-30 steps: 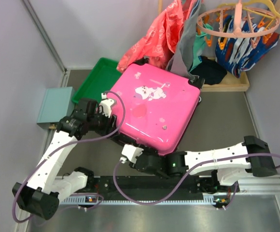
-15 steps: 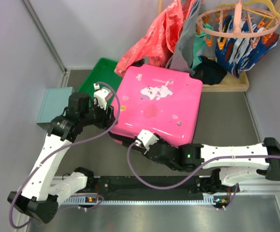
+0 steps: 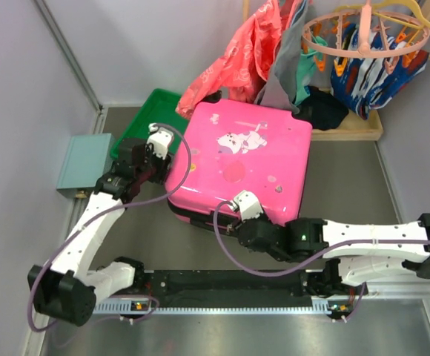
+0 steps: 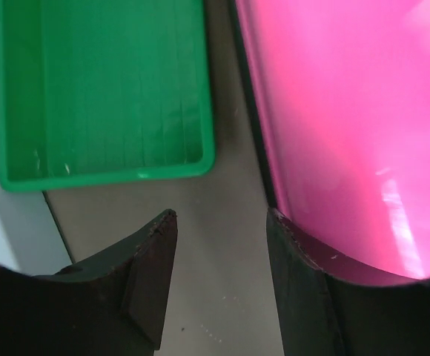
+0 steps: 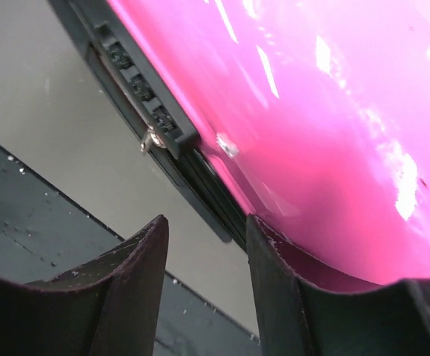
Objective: Open, take out, and arrange the luggage
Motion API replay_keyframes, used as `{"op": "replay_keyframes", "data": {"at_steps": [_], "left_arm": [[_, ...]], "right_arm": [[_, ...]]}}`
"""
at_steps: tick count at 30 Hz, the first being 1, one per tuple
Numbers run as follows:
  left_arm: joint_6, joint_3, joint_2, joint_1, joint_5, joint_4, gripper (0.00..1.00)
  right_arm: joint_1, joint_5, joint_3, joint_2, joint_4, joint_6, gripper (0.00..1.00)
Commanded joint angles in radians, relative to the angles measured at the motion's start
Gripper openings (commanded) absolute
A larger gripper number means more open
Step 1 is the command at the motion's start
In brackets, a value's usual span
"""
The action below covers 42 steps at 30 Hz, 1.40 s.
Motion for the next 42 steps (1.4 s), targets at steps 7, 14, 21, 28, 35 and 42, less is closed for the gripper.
{"op": "replay_keyframes", "data": {"at_steps": [7, 14, 21, 28, 35, 42], "left_arm": [[0.049, -0.112, 0.147, 0.031, 0.290, 0.094, 0.50], [0.106, -0.185, 0.078, -0.120, 0.442, 0.090, 0.48], [-0.012, -0.199, 0.064, -0.170, 0.496, 0.158, 0.48], [-0.026, -0.214, 0.059, -0.178, 0.520, 0.175, 0.48], [-0.026, -0.225, 0.044, -0.181, 0.545, 0.210, 0.48], [-0.015, -0.233, 0.033, -0.181, 0.565, 0.209, 0.49]], "right_arm": [[0.020, 0.158, 0.081, 0.108, -0.106, 0.336, 0.45], [0.097, 0.311, 0.032, 0.097, -0.164, 0.592, 0.46], [0.124, 0.299, -0.048, 0.044, -0.327, 0.860, 0.45], [0.152, 0.282, -0.036, 0.074, -0.339, 0.897, 0.36], [0.233, 0.297, 0.050, 0.212, -0.543, 1.121, 0.38], [0.233, 0.283, 0.041, 0.176, -0.520, 1.140, 0.36]]}}
